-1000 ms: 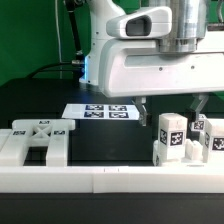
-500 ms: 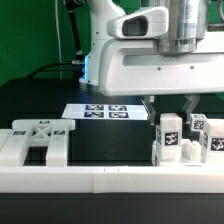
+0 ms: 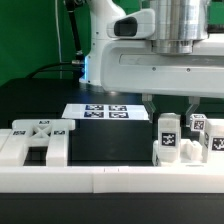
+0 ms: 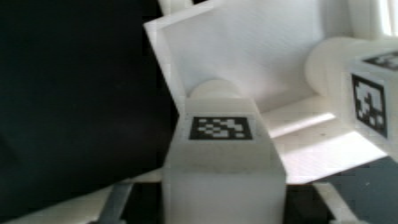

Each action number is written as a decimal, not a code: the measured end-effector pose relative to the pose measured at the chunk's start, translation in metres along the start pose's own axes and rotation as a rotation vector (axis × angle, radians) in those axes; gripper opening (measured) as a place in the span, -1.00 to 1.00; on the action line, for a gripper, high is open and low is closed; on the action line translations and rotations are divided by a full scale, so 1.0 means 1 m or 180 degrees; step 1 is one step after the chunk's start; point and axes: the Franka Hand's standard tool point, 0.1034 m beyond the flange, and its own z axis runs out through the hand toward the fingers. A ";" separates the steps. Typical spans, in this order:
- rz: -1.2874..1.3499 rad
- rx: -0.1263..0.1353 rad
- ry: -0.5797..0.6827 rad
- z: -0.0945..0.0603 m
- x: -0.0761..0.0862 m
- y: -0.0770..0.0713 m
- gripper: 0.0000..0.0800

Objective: Assemble chair

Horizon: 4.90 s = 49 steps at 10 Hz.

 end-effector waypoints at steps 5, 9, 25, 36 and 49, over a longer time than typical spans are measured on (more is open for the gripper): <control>0.1376 0.0021 -0.0016 0.001 -0.001 -0.002 -0.27; 0.2387 0.0073 -0.0001 0.002 -0.001 -0.004 -0.27; 0.0705 0.0074 0.0019 0.003 -0.001 -0.004 0.62; -0.1373 -0.0004 0.0043 0.005 -0.001 -0.002 -0.01; 0.1981 0.0088 0.0081 0.006 -0.003 -0.008 -0.27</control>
Offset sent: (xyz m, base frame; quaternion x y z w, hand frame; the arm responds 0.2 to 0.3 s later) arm -0.0032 -0.0017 -0.0038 0.0015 0.0015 0.2464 0.9692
